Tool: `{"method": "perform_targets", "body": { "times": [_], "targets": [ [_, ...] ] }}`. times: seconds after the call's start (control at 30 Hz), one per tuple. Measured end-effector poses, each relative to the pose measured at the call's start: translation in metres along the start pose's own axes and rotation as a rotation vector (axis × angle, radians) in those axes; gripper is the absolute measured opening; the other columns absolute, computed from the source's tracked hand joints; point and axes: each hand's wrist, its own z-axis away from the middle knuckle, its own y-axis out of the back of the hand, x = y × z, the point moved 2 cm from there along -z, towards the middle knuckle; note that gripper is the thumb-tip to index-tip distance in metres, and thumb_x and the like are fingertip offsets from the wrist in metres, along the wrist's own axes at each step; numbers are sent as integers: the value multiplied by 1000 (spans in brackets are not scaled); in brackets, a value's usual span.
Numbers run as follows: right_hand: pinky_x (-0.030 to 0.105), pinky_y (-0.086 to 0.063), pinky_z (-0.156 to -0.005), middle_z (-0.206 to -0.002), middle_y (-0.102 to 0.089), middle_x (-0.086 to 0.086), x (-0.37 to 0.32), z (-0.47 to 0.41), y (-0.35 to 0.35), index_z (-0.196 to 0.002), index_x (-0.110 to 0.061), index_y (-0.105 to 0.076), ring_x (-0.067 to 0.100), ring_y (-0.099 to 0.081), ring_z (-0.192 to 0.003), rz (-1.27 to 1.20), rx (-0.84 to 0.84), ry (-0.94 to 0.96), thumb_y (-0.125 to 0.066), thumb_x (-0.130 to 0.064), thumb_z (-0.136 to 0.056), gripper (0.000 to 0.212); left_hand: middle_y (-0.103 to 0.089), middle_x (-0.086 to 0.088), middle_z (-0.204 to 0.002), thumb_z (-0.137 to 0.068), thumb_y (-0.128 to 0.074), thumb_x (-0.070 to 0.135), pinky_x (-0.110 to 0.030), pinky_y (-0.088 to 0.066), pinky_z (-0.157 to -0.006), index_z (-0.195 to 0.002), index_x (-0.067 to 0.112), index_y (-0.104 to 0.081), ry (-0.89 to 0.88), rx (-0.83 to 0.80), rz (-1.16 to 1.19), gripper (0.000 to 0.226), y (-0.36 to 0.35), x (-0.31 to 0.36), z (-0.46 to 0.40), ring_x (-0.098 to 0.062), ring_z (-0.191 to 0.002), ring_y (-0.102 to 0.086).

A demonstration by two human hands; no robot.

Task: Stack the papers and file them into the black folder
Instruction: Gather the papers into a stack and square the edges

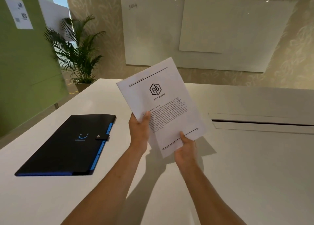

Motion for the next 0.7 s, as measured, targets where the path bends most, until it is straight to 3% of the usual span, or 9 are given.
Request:
{"method": "perform_targets", "body": {
  "times": [0.1,0.2,0.33,0.47,0.6,0.7],
  "targets": [
    [35,-59,-77,-121,-70,9,-7,-4,3,-132,-16,-56,28,-66,-110,17,-20,62,-65,2,-85,51,-64,0,-117,-93,-63,21,-20,-57,-69,-133,20,-49,-68,-37,-71,43,6,11,-5,-12,-102,-66],
    [31,-55,-78,-129,-60,8,-30,-10,11,-133,-23,-43,24,-62,-115,243,-8,219,-74,-7,-76,66,-69,9,-103,-92,-64,25,-18,-56,-63,-116,35,-56,-108,-57,-115,27,14,23,-12,-8,-94,-68],
    [30,-50,-92,-134,-53,-8,-68,-13,11,-141,-30,-37,10,-54,-122,570,-208,436,-78,-22,-69,83,-72,12,-100,-93,-62,29,-22,-57,-63,-108,39,-60,-171,-153,-210,19,21,36,-20,-11,-90,-69],
    [33,-60,-80,-118,-70,2,-86,-9,-17,-129,-17,-52,20,-69,-105,725,-457,469,-75,-26,-75,59,-70,14,-103,-93,-59,29,-21,-57,-64,-112,40,-59,-202,-272,-242,22,17,38,-18,-13,-95,-68],
    [27,-59,-71,-109,-71,2,-84,-5,-35,-114,-20,-58,18,-71,-94,690,-415,543,-68,-17,-78,38,-70,14,-104,-89,-60,34,-22,-57,-63,-114,38,-57,-208,-224,-215,25,16,33,-15,-15,-94,-68],
    [21,-56,-68,-107,-68,0,-77,-4,-34,-107,-29,-53,9,-70,-90,687,-385,573,-67,-16,-78,35,-69,13,-104,-88,-63,32,-22,-57,-64,-111,41,-57,-223,-180,-191,25,20,29,-15,-16,-94,-68]
  ]
}}
